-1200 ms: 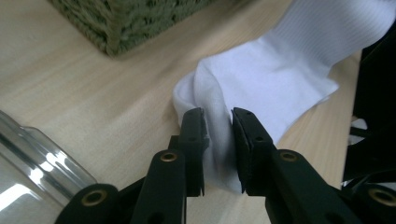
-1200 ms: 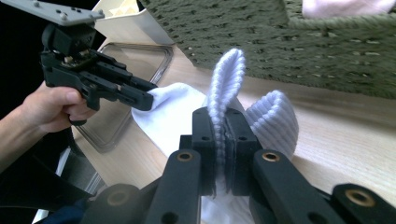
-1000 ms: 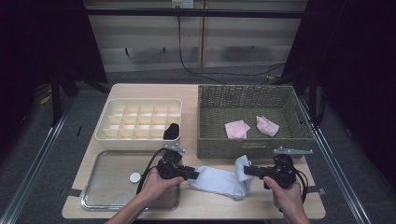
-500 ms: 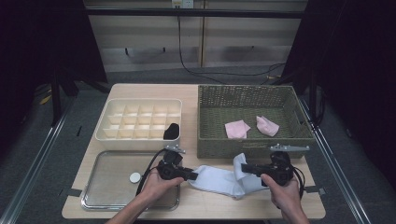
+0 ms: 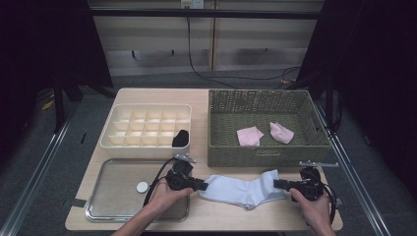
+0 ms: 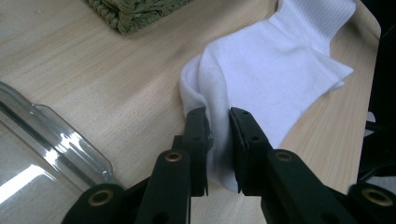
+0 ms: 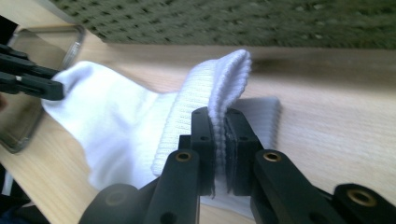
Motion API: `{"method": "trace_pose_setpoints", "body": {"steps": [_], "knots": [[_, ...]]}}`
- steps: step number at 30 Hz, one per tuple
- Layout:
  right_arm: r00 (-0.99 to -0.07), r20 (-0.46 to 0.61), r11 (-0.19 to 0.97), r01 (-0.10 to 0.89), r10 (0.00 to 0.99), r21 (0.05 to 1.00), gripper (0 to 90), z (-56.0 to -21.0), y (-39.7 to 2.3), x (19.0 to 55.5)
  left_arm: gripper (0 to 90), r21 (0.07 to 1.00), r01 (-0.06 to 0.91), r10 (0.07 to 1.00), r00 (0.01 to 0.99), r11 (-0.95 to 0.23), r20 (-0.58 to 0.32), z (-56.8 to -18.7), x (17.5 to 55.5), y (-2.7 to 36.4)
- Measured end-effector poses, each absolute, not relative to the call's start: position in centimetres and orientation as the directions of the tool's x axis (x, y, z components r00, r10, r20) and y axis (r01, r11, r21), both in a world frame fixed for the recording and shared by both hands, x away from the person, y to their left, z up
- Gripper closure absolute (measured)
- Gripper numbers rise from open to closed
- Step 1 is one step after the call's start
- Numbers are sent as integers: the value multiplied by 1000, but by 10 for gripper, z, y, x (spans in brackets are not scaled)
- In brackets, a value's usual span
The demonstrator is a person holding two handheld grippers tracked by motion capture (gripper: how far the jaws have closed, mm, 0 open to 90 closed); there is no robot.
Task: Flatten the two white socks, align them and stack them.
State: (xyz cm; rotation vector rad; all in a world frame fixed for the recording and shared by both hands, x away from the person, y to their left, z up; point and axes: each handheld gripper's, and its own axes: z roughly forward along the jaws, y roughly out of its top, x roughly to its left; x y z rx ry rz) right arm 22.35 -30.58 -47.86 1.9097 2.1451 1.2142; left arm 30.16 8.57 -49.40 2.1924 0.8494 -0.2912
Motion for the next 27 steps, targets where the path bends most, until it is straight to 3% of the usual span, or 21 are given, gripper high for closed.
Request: {"method": "trace_pose_setpoints", "body": {"steps": [5, 15, 18, 21, 27], "knots": [[-229, 431, -50, 837, 873, 545, 801, -483, -308, 224, 766, 571, 661, 487, 748, -487, -450, -495, 301, 86], [-213, 355, -5, 851, 910, 525, 604, -487, -304, 224, 752, 566, 659, 487, 750, -495, -447, -495, 301, 85], [-228, 345, 13, 849, 911, 528, 633, -488, -301, 223, 751, 566, 659, 487, 750, -496, -448, -495, 301, 85], [-236, 343, 21, 848, 909, 530, 743, -489, -300, 223, 751, 565, 659, 486, 751, -497, -447, -495, 301, 85], [-230, 438, -33, 856, 869, 515, 831, -490, -303, 225, 746, 570, 660, 483, 749, -489, -453, -496, 300, 85]]}}
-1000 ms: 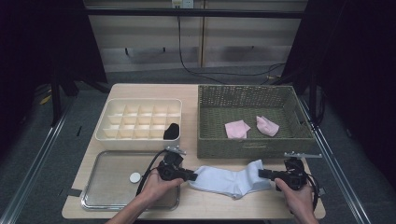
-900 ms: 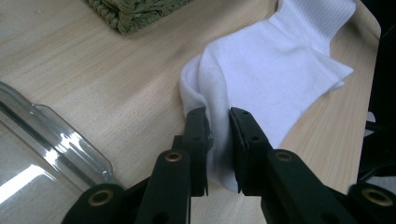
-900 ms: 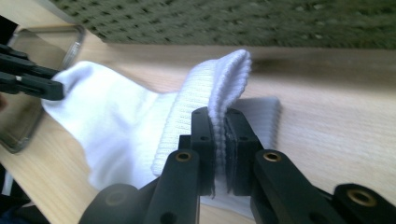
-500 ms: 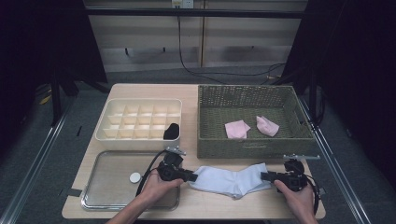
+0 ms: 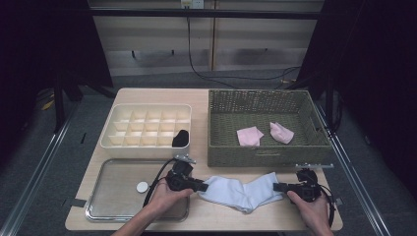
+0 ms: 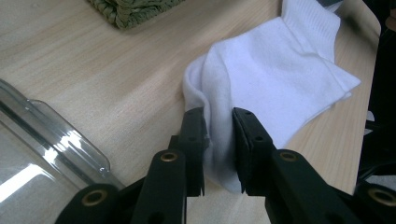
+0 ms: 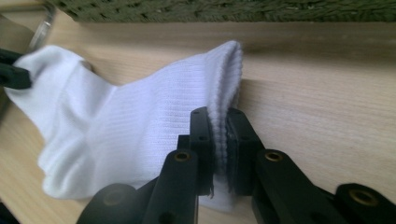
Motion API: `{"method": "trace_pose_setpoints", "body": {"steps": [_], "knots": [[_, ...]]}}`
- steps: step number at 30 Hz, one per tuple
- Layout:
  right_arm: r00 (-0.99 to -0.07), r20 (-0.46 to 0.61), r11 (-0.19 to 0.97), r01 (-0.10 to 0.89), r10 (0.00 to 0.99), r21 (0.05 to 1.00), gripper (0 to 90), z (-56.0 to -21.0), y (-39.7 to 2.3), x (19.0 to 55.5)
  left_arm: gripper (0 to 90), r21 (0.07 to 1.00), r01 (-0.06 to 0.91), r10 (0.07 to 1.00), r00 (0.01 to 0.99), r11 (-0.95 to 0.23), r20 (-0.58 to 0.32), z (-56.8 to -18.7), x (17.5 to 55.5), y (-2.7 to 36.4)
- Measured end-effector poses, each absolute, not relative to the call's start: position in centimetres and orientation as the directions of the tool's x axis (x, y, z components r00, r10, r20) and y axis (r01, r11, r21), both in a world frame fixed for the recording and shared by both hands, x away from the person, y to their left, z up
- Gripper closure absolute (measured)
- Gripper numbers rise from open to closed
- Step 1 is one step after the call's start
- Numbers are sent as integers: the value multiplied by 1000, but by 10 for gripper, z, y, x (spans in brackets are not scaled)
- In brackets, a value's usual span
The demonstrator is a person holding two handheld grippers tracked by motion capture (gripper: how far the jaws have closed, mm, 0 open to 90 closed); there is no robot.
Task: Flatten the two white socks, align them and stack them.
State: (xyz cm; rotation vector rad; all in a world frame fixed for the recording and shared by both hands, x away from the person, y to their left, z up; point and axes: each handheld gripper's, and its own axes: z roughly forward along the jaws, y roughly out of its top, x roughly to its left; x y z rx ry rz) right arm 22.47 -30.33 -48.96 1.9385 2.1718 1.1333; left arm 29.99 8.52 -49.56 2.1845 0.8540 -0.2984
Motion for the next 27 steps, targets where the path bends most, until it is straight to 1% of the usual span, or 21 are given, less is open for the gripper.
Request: {"method": "trace_pose_setpoints", "body": {"steps": [5, 9, 14, 16, 17, 19, 21, 23, 27], "knots": [[-249, 497, -78, 833, 832, 548, 838, -480, -307, 222, 718, 568, 660, 481, 749, -491, -455, -496, 299, 85], [-257, 488, -83, 816, 834, 572, 838, -471, -311, 218, 672, 568, 665, 472, 746, -485, -470, -496, 298, 83], [-264, 477, -89, 797, 838, 597, 838, -457, -318, 216, 726, 557, 667, 444, 745, -495, -498, -497, 294, 79], [-267, 478, -93, 791, 837, 605, 838, -451, -321, 214, 729, 561, 657, 437, 754, -503, -491, -495, 293, 76], [-268, 480, -96, 788, 835, 608, 838, -449, -322, 213, 719, 566, 659, 439, 752, -496, -491, -493, 293, 75], [-276, 481, -94, 785, 832, 613, 838, -448, -321, 212, 669, 593, 639, 440, 768, -490, -465, -485, 294, 73], [-283, 479, -89, 782, 831, 616, 838, -448, -318, 212, 652, 619, 635, 437, 771, -462, -464, -475, 295, 73], [-291, 478, -79, 785, 829, 614, 838, -447, -315, 213, 658, 632, 616, 425, 786, -470, -450, -469, 293, 69], [-299, 482, -76, 785, 824, 615, 838, -446, -310, 215, 708, 642, 590, 375, 807, -489, -456, -468, 285, 50]]}}
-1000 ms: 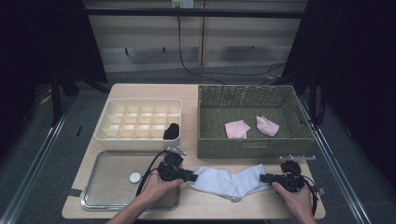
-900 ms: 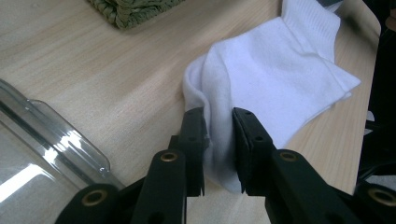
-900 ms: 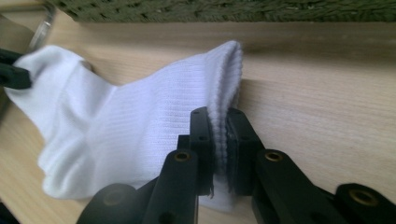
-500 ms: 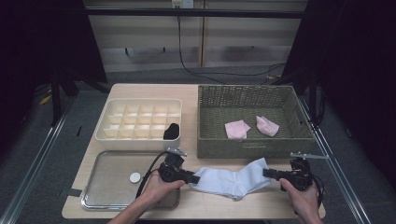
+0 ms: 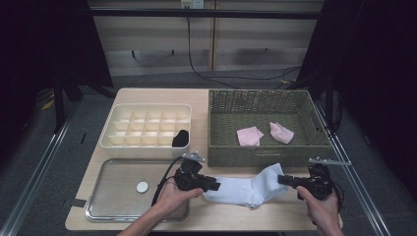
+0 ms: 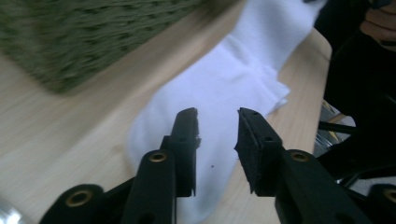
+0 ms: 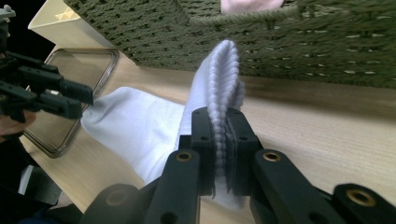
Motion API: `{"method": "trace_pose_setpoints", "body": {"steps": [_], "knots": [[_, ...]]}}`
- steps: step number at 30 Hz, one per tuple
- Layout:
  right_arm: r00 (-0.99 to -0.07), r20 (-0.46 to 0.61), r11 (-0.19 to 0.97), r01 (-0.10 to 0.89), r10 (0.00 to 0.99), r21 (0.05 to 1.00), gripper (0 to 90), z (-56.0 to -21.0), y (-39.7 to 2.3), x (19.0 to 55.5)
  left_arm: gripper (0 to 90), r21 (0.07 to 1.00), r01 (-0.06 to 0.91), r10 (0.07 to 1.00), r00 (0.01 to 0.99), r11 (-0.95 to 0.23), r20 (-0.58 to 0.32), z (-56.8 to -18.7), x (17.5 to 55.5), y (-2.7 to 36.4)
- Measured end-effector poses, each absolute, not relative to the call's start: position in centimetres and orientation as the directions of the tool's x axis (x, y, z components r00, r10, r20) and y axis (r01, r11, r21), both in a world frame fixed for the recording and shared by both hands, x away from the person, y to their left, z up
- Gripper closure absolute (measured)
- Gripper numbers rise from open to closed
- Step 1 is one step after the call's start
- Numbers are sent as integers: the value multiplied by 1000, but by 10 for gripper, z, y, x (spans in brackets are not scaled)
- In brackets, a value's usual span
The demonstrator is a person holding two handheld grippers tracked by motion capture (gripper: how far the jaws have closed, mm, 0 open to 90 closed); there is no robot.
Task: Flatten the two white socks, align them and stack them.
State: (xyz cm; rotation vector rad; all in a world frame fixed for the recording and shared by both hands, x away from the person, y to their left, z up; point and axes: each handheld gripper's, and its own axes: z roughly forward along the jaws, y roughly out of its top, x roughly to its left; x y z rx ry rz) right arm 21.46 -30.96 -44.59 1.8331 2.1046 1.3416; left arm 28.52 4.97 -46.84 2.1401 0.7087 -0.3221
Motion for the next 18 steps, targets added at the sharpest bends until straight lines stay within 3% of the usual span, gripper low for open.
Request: {"method": "trace_pose_setpoints", "body": {"steps": [18], "knots": [[-347, 506, -54, 782, 790, 621, 838, -444, -290, 217, 717, 608, 570, 325, 819, -552, -473, -498, 276, -10]]}}
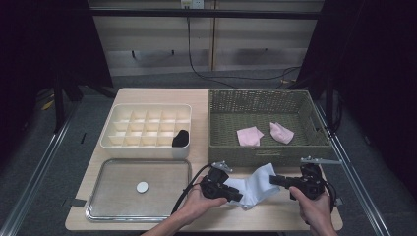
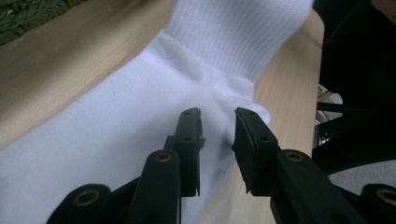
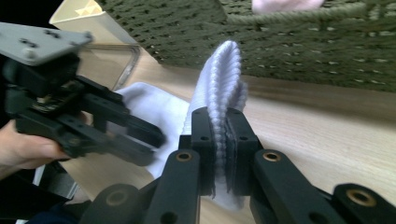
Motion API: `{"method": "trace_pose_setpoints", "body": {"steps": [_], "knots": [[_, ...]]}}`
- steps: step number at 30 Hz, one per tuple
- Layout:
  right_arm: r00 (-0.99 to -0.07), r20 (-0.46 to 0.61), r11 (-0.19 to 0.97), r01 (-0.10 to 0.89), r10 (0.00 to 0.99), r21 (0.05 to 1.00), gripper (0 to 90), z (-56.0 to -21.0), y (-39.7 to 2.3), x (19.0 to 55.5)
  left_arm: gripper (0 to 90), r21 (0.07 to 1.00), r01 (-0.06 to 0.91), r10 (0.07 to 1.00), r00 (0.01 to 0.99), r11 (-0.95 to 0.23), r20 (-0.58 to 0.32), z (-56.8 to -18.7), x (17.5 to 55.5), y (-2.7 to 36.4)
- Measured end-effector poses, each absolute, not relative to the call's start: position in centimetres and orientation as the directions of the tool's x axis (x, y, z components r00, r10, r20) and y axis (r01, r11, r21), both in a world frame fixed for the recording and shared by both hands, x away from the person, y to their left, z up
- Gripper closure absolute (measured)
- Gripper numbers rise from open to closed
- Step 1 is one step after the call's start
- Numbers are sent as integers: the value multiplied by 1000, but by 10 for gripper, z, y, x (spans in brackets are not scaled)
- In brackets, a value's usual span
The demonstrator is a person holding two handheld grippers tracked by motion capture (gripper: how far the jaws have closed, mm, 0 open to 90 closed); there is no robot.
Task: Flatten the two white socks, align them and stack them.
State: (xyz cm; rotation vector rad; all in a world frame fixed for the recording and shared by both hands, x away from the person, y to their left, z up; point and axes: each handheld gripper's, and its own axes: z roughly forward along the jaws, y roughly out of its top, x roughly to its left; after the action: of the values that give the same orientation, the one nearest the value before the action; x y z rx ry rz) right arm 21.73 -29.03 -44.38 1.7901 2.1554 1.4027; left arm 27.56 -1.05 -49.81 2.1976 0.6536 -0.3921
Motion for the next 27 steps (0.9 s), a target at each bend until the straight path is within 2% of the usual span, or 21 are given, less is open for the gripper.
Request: {"method": "trace_pose_setpoints", "body": {"steps": [6, 14, 18, 27], "knots": [[-368, 525, -57, 776, 767, 628, 838, -438, -284, 218, 721, 615, 575, 318, 816, -539, -483, -502, 276, -16], [-415, 529, -40, 758, 740, 651, 838, -425, -267, 224, 723, 630, 558, 326, 829, -540, -454, -503, 274, -30], [-438, 531, -26, 753, 725, 657, 838, -423, -256, 228, 686, 626, 575, 334, 817, -527, -470, -501, 273, -31], [-433, 532, -5, 772, 728, 635, 838, -434, -248, 234, 634, 634, 567, 350, 824, -526, -446, -476, 274, 7]]}}
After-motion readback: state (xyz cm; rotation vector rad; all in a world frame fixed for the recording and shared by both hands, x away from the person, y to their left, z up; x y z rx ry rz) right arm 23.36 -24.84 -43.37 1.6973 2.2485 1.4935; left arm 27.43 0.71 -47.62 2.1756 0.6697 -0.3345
